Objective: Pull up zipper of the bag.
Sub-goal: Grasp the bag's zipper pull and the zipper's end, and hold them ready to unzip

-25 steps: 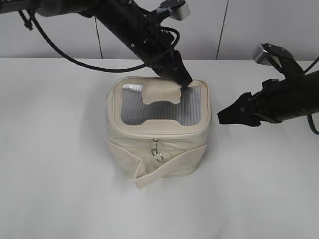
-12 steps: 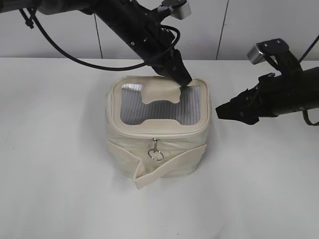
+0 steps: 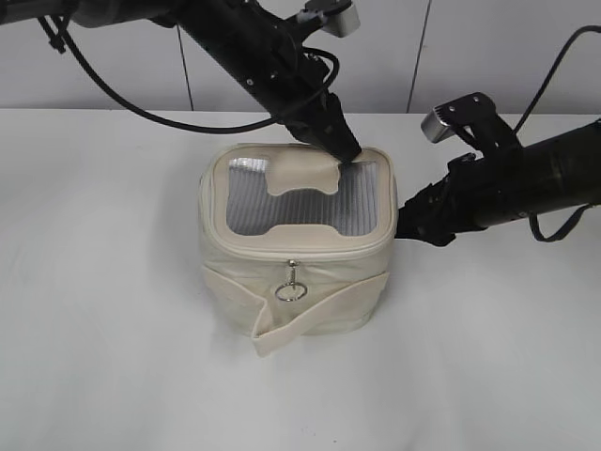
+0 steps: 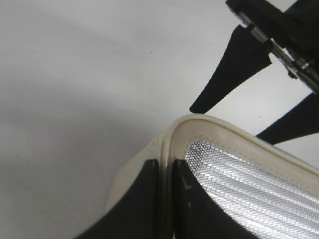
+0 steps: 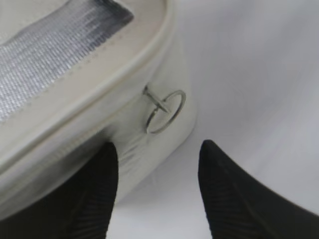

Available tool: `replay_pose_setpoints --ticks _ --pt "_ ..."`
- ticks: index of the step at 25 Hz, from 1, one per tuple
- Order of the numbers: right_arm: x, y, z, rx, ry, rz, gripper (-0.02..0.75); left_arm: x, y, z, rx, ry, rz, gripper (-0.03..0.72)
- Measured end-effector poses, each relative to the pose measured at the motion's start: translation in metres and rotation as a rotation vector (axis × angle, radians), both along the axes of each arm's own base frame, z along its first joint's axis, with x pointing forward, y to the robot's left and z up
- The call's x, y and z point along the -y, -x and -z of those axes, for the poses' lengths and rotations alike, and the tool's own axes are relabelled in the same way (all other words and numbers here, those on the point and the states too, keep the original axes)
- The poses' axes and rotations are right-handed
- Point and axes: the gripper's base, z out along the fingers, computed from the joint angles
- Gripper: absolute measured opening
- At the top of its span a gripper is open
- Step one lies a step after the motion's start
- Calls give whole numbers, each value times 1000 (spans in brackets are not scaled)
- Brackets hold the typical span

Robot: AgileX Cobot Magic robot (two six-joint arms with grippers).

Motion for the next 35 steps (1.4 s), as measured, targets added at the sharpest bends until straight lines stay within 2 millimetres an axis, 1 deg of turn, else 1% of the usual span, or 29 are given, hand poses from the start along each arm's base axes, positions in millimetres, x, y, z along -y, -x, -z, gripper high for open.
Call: replay_pose_setpoints --ticks 4,8,11,12,13,14,15,16,18,24,30,35 --pt "-1 -5 2 -1 -1 1 408 0 0 0 1 -1 0 42" --pt "-3 -12 -4 25 -10 -1 359 0 0 0 1 -1 0 42" --pt "-6 -17 -2 19 -24 -10 333 0 0 0 1 -2 0 42" --pt "-7 -19 1 12 -28 -14 312 0 0 0 1 -2 0 42" --pt "-7 -20 3 5 -30 -17 276 0 0 0 1 -2 0 42" --pt "-8 -21 5 1 -32 -17 209 0 0 0 1 -2 0 42" --pt "-8 -21 7 -5 -31 -18 118 0 0 0 1 -2 0 42" --pt "-8 -21 8 -8 -30 -19 56 0 0 0 2 -2 0 42" --pt "-8 -21 8 -8 -26 -22 10 0 0 0 2 -2 0 42" --pt "-6 -17 9 -67 6 -25 8 0 0 0 3 -2 -2 42" --pt "-4 -5 -9 -115 30 -50 8 0 -1 1 1 -6 -18 40" --pt "0 14 -27 -165 47 -74 8 0 -1 1 -4 -14 -36 40"
